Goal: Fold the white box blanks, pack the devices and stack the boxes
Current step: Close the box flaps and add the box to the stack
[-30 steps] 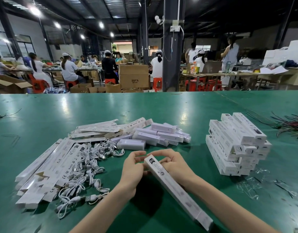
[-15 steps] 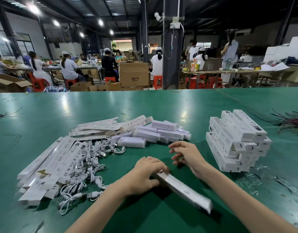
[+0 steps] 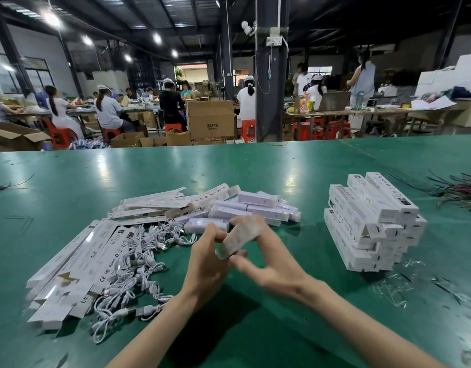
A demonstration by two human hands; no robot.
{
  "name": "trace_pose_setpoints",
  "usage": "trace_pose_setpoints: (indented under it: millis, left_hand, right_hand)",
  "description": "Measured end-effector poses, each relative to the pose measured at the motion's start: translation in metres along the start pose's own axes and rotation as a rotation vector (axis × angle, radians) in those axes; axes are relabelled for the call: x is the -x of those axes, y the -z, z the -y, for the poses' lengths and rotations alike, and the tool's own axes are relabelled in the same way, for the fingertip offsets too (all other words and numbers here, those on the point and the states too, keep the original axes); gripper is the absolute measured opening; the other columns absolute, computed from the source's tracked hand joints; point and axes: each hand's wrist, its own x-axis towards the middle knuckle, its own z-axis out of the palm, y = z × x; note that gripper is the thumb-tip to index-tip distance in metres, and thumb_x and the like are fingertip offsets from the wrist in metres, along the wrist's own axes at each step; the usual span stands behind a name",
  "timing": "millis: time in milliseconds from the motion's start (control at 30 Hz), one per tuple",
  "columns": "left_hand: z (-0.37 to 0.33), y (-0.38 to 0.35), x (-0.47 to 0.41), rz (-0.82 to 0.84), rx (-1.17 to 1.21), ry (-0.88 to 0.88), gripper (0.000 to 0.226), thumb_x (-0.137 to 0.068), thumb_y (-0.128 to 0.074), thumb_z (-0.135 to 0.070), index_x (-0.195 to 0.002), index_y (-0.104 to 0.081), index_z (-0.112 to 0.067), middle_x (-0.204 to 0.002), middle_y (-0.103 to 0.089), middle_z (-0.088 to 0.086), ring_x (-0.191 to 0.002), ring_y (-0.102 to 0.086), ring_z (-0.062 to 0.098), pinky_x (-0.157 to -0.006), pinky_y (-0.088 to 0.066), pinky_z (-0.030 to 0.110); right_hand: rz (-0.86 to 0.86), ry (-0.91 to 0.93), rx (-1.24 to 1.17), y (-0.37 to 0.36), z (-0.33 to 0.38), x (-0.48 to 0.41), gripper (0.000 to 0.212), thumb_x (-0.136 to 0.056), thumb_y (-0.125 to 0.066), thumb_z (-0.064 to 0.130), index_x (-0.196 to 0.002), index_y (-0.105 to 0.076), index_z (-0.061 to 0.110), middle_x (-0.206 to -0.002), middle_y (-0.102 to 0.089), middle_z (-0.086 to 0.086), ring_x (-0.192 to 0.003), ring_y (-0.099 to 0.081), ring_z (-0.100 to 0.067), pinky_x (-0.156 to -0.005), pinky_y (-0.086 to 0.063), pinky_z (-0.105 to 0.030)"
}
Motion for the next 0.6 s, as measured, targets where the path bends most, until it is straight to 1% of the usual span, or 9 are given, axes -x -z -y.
trace_pose_setpoints:
  millis: [33,67,133,200,267,333,400,500,600]
  left_hand:
    - [-0.001,0.000,0.001,0.032,-0.002,-0.011,0.029,-0.070,-0.069,-0.012,-0.081,-0.048,-0.029,-0.071,-0.061,-0.012,-0.064,-0.054,-0.004,-0.060,-0.045,0.014]
    - [-0.002,0.002,0.002,0.088,-0.008,-0.004,0.022,-0.072,-0.060,-0.013,-0.085,-0.051,-0.028,-0.078,-0.060,-0.011,-0.072,-0.056,0.000,-0.066,-0.050,0.021]
    - [0.003,0.007,-0.002,0.214,-0.239,-0.080,0.020,-0.074,-0.052,-0.017,-0.093,-0.058,-0.014,-0.089,-0.055,-0.005,-0.084,-0.053,0.016,-0.078,-0.048,0.037]
    - [0.016,0.014,-0.009,0.331,-0.629,-0.207,0.044,-0.081,-0.054,-0.031,-0.119,-0.055,-0.009,-0.113,-0.053,-0.001,-0.108,-0.048,0.019,-0.105,-0.031,0.035]
    - [0.025,0.025,-0.016,0.325,-0.809,-0.120,0.063,-0.089,-0.052,-0.046,-0.140,-0.035,-0.014,-0.135,-0.045,0.000,-0.127,-0.039,0.018,-0.116,-0.015,0.043]
    - [0.034,0.038,-0.019,0.265,-0.966,0.009,0.062,-0.096,-0.044,-0.045,-0.147,-0.021,-0.018,-0.144,-0.038,0.000,-0.134,-0.031,0.018,-0.117,-0.011,0.049]
    - [0.042,0.047,-0.021,0.246,-1.085,0.115,0.056,-0.100,-0.039,-0.036,-0.150,-0.018,-0.022,-0.147,-0.036,-0.002,-0.138,-0.028,0.018,-0.116,-0.011,0.053]
    - [0.046,0.052,-0.022,0.276,-1.163,0.190,0.041,-0.102,-0.037,-0.028,-0.142,-0.035,-0.024,-0.142,-0.043,-0.003,-0.135,-0.035,0.018,-0.112,-0.016,0.051]
    - [0.050,0.053,-0.024,0.221,-1.182,0.135,0.022,-0.100,-0.045,-0.024,-0.120,-0.053,-0.026,-0.126,-0.054,-0.004,-0.123,-0.043,0.017,-0.106,-0.024,0.041]
  right_hand:
    - [0.006,0.062,0.054,-0.008,0.002,0.002,0.031,-0.085,-0.067,0.017,-0.113,-0.056,0.009,-0.114,-0.055,-0.005,-0.109,-0.053,-0.020,-0.093,-0.045,-0.029]
    - [-0.001,0.099,0.109,-0.014,0.003,0.004,0.032,-0.088,-0.066,0.018,-0.116,-0.056,0.007,-0.115,-0.055,-0.005,-0.109,-0.053,-0.021,-0.093,-0.045,-0.031]
    - [-0.046,0.128,0.190,-0.020,0.000,0.006,0.034,-0.091,-0.062,0.016,-0.122,-0.055,0.004,-0.116,-0.056,-0.007,-0.108,-0.054,-0.023,-0.093,-0.047,-0.034]
    - [-0.102,0.145,0.259,-0.016,-0.006,0.006,0.037,-0.090,-0.061,0.011,-0.125,-0.055,0.000,-0.112,-0.058,-0.011,-0.103,-0.057,-0.025,-0.089,-0.048,-0.035]
    - [-0.170,0.164,0.333,-0.012,-0.014,0.006,0.038,-0.090,-0.061,0.008,-0.125,-0.054,-0.004,-0.106,-0.060,-0.012,-0.094,-0.059,-0.027,-0.083,-0.049,-0.036]
    - [-0.228,0.170,0.356,-0.011,-0.020,0.007,0.037,-0.090,-0.060,0.007,-0.125,-0.054,-0.003,-0.104,-0.063,-0.013,-0.091,-0.060,-0.027,-0.082,-0.049,-0.035]
    - [-0.260,0.163,0.313,-0.014,-0.022,0.009,0.038,-0.090,-0.059,0.007,-0.127,-0.050,0.006,-0.105,-0.065,-0.011,-0.092,-0.061,-0.024,-0.083,-0.048,-0.031]
    - [-0.246,0.166,0.295,-0.019,-0.023,0.012,0.041,-0.092,-0.056,0.011,-0.129,-0.040,0.015,-0.110,-0.067,-0.011,-0.097,-0.064,-0.024,-0.086,-0.048,-0.031]
    - [-0.239,0.165,0.291,-0.021,-0.025,0.015,0.044,-0.092,-0.056,0.011,-0.131,-0.038,0.017,-0.115,-0.066,-0.010,-0.103,-0.063,-0.025,-0.090,-0.047,-0.029]
